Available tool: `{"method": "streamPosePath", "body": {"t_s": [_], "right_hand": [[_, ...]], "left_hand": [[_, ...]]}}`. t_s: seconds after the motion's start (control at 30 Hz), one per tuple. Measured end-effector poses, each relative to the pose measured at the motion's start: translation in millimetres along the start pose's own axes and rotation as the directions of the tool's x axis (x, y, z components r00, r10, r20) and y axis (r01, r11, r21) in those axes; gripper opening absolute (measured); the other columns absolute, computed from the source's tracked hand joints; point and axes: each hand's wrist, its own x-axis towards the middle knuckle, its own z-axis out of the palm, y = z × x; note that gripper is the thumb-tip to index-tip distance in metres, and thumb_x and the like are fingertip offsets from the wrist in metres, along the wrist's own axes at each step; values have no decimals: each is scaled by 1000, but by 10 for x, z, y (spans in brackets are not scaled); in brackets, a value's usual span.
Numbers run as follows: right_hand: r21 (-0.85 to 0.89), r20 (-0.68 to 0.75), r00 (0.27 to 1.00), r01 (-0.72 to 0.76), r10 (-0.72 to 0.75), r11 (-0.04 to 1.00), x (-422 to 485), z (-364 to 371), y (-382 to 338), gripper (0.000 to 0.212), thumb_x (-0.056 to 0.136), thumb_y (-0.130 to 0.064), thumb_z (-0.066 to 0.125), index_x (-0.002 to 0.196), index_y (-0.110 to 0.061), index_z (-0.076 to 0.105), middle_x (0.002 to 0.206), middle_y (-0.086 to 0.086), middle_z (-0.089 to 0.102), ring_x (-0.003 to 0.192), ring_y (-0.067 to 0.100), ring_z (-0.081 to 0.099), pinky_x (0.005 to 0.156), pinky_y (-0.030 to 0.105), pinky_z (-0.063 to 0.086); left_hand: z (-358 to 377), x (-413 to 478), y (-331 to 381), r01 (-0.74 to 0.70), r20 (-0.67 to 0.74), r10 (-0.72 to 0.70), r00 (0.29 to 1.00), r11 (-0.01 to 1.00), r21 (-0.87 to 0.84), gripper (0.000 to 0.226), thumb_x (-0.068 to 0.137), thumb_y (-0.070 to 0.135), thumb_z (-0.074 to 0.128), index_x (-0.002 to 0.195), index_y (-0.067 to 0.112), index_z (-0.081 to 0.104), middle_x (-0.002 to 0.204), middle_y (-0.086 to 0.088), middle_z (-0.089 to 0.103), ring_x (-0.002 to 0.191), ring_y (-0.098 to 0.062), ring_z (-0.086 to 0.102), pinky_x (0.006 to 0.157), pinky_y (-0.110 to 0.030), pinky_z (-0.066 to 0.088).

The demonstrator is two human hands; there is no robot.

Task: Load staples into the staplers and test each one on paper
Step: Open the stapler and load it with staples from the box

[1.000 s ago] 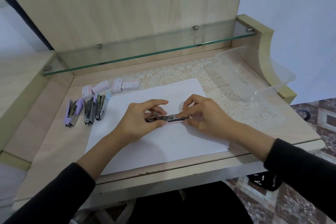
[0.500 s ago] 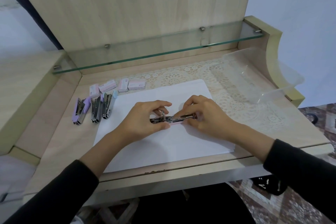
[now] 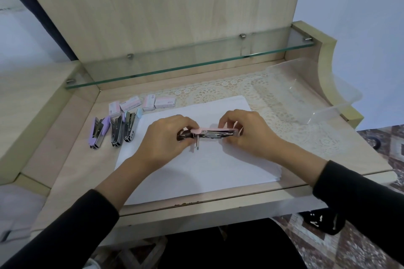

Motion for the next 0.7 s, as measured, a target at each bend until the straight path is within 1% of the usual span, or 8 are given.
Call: {"method": "streamPosePath", "body": {"t_s": [0.03, 0.1, 0.17, 0.27, 0.37, 0.5, 0.63, 0.7], "right_hand": [[23, -11, 1000, 5, -4, 1000, 2, -6, 5, 22, 70, -5, 69, 88, -18, 65, 72, -11, 52, 63, 4, 48, 64, 23, 42], [65, -40, 999, 24, -22, 998, -4, -16, 25, 26, 69, -3, 71, 91, -16, 69, 68, -9, 56, 57, 2, 51, 59, 10, 39], [69, -71, 995, 77, -72, 995, -9, -24, 48, 28, 70, -2, 73, 95, -14, 71, 68, -10, 59, 60, -2, 53, 59, 7, 40], [63, -108, 984, 150, -142, 987, -3, -23, 104, 28, 70, 0, 74, 94, -13, 73, 78, 0, 66, 64, 7, 53, 63, 13, 46], [29, -164, 956, 253, -245, 967, 4, -37, 153, 27, 71, 1, 71, 95, -11, 73, 79, 2, 66, 64, 13, 55, 66, 16, 50], [-62, -232, 888, 394, -397, 917, 18, -75, 167, 27, 73, 2, 64, 96, -9, 72, 80, 8, 68, 65, 9, 57, 68, 3, 44], [-160, -291, 830, 448, -475, 880, 23, -86, 207, 27, 75, 3, 61, 95, -10, 73, 82, 9, 67, 64, 16, 61, 59, 22, 47], [-204, -307, 807, 462, -504, 863, 13, -64, 226, 26, 75, 4, 61, 92, -11, 74, 81, 11, 66, 64, 12, 57, 58, 23, 46]], "left_hand": [[-1, 7, -14, -20, 0, 20, 1000, 1000, -16, 25, 67, 11, 74, 91, 15, 70, 83, 3, 69, 74, -7, 56, 65, -20, 47], [-2, 15, -50, -25, 19, 26, 999, 998, -56, 28, 66, 6, 76, 93, 11, 72, 83, 2, 69, 77, -1, 55, 70, -7, 43], [-3, 10, -73, -6, 52, 11, 999, 994, -107, 29, 66, 4, 76, 94, 10, 73, 81, 5, 67, 73, 6, 53, 69, -1, 38], [0, -1, -98, 52, 72, -38, 997, 978, -200, 30, 69, 3, 76, 98, 11, 72, 82, 10, 65, 69, 7, 55, 64, -4, 38], [-27, 3, -127, 45, 68, -30, 997, 972, -229, 33, 72, 1, 73, 103, 12, 70, 87, 9, 66, 74, -1, 58, 65, -8, 41], [-108, 29, -117, -131, -22, 129, 991, 978, -161, 31, 73, 7, 69, 104, 7, 68, 90, 2, 68, 80, -7, 60, 72, -17, 49], [-143, 39, -88, -207, -101, 197, 975, 973, -98, 27, 73, 7, 69, 100, 5, 70, 88, -3, 69, 79, -8, 59, 72, -14, 48], [-137, 24, -79, -233, -123, 222, 967, 969, -77, 25, 73, 7, 70, 98, 5, 71, 87, -7, 70, 79, -9, 59, 72, -12, 47]]}}
